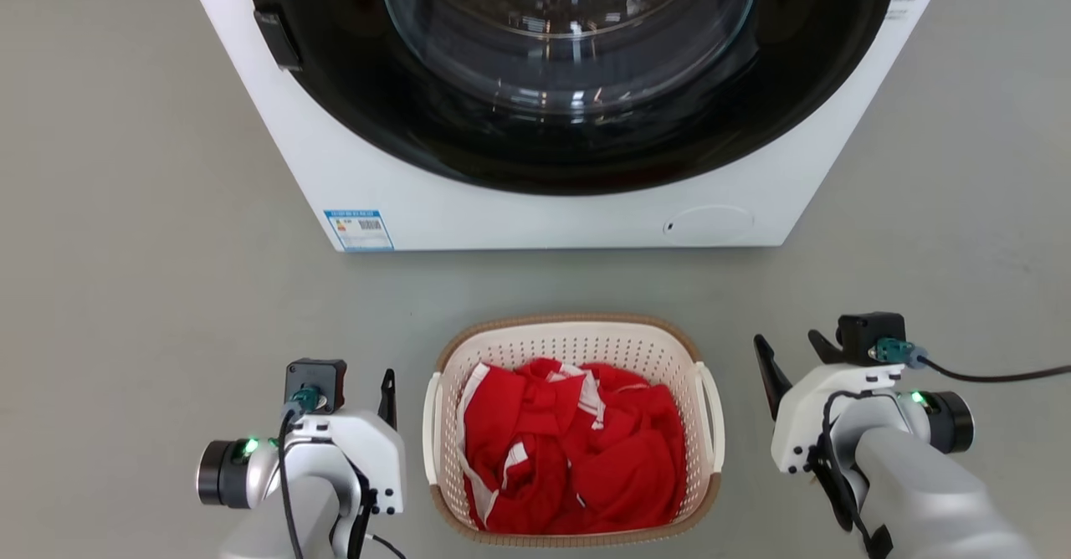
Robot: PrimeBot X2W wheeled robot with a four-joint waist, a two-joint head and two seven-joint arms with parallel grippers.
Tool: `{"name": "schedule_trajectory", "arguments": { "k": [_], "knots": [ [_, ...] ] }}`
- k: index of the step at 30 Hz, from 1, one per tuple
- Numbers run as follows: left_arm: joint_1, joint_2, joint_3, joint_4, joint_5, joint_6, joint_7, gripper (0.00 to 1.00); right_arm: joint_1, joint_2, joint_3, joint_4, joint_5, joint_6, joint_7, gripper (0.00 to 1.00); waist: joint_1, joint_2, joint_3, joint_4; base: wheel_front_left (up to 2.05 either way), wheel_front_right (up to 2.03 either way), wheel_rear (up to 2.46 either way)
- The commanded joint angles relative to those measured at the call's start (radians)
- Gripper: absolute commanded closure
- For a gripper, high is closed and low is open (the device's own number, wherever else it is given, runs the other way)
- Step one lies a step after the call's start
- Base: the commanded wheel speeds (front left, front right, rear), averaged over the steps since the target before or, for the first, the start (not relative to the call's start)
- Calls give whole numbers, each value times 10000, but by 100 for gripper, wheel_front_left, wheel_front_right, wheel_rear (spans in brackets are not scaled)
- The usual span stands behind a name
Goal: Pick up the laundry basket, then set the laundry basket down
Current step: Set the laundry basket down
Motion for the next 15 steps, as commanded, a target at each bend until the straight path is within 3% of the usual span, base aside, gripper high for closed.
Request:
{"name": "schedule_trajectory", "arguments": {
  "k": [1, 6, 15],
  "knots": [
    [57, 282, 411, -238, 167, 104, -119, 0, 300, 99, 122, -80, 35, -40, -201, 0, 0, -1, -202, -44, 0, 0, 0],
    [529, 470, 1375, -1040, 960, 289, -119, 0, 159, 99, -144, -260, -280, -40, -306, 0, 0, -1, -520, -108, 0, 0, 0],
    [1472, 668, 3444, -2957, 2640, 473, -120, 0, 553, -37, -2373, -2089, -2226, -40, -313, 0, 0, -1, -786, -188, 0, 0, 0]
  ]
}}
